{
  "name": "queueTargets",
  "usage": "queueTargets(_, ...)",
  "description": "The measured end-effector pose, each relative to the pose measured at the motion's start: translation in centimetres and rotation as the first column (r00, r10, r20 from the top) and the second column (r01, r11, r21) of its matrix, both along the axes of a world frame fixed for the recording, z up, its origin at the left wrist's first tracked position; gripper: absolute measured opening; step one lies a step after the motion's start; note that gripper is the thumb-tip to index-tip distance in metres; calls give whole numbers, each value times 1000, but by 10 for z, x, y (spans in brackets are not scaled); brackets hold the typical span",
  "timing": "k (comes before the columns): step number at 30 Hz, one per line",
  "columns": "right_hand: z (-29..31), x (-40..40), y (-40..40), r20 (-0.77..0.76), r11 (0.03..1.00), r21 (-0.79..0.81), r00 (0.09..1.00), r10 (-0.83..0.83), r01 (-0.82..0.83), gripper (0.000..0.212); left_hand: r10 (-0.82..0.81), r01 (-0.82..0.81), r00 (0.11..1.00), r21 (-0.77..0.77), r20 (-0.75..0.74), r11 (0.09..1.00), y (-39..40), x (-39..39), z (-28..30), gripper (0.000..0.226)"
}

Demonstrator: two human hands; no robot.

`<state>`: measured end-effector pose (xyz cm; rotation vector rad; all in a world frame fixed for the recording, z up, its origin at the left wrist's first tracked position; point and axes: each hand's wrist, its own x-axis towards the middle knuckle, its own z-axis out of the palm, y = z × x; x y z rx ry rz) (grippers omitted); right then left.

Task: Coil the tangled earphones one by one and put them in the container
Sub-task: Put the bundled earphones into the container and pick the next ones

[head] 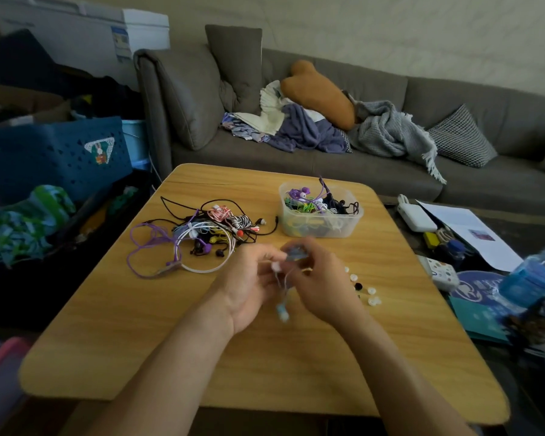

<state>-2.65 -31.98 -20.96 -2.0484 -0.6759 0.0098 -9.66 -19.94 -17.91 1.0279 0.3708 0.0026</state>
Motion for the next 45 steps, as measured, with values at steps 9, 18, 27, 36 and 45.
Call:
queueTargets(9, 76, 107, -22, -219, 864, 383, 940, -260, 328, 5, 87, -128, 990, 470, 109, 873, 14, 19, 8, 40)
queueTargets(18, 125, 192, -1, -249, 823, 340, 888, -388, 455, 5, 133, -151, 988, 538, 73, 830, 21, 37, 1, 10)
queueTargets(27, 142, 210, 5, -158, 824, 268, 866, -474, 499, 12, 180, -207, 978, 603, 106, 770, 33, 50, 1, 11)
queueTargets(36, 134, 197, 6, -129, 878, 159, 891, -436, 452, 14, 218, -235, 970, 627, 106, 742, 35, 53, -5, 10)
queueTargets(45, 60, 183, 1, 290, 682, -641, 934, -208, 351, 27, 303, -474, 873, 810, 382, 345, 46, 44, -1, 10)
